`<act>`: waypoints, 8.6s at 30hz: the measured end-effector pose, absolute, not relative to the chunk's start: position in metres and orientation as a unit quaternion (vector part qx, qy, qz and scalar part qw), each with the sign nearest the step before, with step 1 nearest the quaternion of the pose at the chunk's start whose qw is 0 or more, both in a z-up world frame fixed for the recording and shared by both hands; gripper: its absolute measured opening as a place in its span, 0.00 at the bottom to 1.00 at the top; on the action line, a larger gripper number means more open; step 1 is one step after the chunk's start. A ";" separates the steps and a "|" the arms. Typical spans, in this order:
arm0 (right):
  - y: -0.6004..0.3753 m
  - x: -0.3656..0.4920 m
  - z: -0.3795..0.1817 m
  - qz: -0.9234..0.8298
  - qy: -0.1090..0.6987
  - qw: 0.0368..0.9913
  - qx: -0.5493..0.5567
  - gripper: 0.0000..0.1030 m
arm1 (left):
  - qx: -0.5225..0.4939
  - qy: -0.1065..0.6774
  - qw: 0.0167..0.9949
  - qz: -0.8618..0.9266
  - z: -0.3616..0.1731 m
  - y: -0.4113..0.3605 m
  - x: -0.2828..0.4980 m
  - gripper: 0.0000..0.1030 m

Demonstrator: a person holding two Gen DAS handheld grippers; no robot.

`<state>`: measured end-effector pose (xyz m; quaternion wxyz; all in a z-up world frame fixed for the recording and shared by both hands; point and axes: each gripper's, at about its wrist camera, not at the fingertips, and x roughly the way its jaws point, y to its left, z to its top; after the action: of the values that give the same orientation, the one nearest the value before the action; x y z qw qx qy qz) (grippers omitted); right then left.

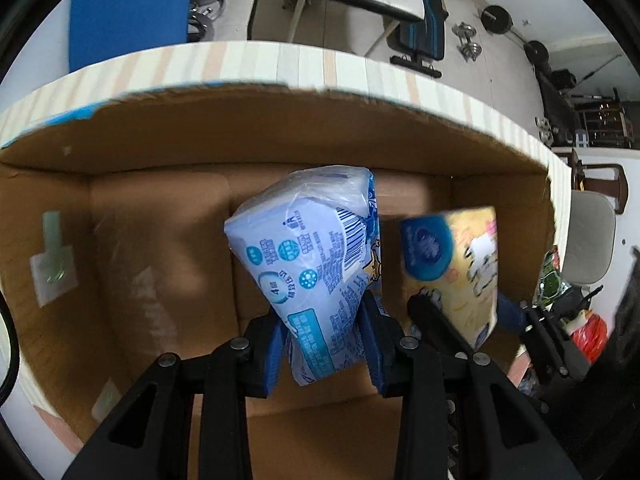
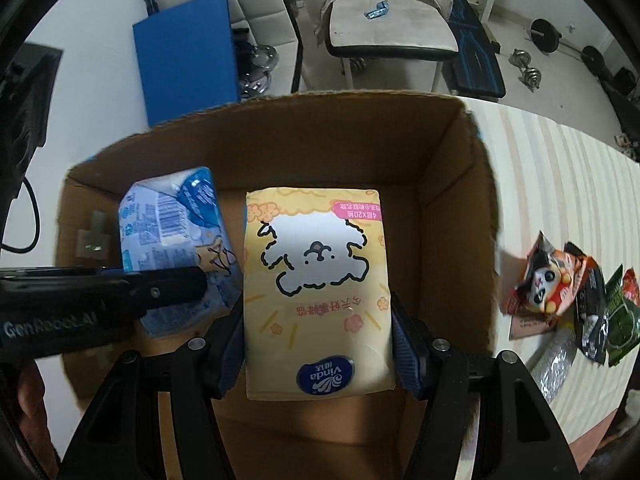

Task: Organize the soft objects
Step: 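Carry both tissue packs into the box and open both grippers, then grasp the silver glitter pouch with the left gripper while the right grasps the green bag, then carry the pouch and green bag into the box and release both, then grasp the black bag with the left gripper while the right grasps the red bag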

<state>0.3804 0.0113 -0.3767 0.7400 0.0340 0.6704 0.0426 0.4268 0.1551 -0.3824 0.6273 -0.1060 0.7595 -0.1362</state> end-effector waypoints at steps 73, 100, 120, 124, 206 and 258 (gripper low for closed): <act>-0.252 0.209 -0.213 -0.025 0.634 0.773 0.029 1.00 | 0.141 0.629 0.751 -0.144 -0.237 -0.114 0.277 0.95; -0.354 0.303 -0.405 0.027 0.753 0.657 -0.013 0.42 | 0.150 0.754 0.630 -0.110 -0.442 -0.203 0.307 0.57; -0.418 0.196 -0.429 -0.063 0.739 0.646 0.183 0.67 | 0.074 0.762 0.633 -0.116 -0.439 -0.191 0.248 0.32; -0.407 0.198 -0.432 -0.089 0.743 0.647 0.146 0.67 | 0.057 0.759 0.640 -0.109 -0.434 -0.177 0.232 0.30; 0.032 0.289 -0.324 0.062 0.755 0.653 -0.010 0.98 | -0.049 0.713 0.699 0.014 -0.352 0.231 0.378 0.94; -0.196 0.182 -0.141 -0.025 0.578 0.810 0.099 1.00 | 0.005 0.613 0.776 -0.150 -0.188 -0.026 0.259 0.95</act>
<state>0.1824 -0.1964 -0.1406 0.8100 0.0985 0.5775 -0.0254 0.2593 -0.0261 -0.1882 0.7757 0.0054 0.6130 -0.1503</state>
